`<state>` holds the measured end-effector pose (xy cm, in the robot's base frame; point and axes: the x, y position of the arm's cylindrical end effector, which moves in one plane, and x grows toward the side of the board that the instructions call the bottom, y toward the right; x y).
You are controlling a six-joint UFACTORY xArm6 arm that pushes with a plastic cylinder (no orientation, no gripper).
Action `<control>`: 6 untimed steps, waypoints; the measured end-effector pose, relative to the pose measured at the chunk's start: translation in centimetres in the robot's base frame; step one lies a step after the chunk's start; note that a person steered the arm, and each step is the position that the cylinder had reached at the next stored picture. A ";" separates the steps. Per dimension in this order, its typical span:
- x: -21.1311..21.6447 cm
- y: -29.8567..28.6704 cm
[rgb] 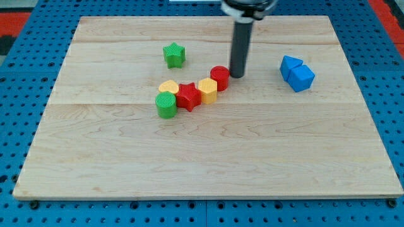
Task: Move your arm to the top left corner
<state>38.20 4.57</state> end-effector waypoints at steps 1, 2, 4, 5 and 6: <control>-0.3 -3.8; -1.5 -7.2; 3.9 -6.7; 6.4 -7.7; 8.4 -4.9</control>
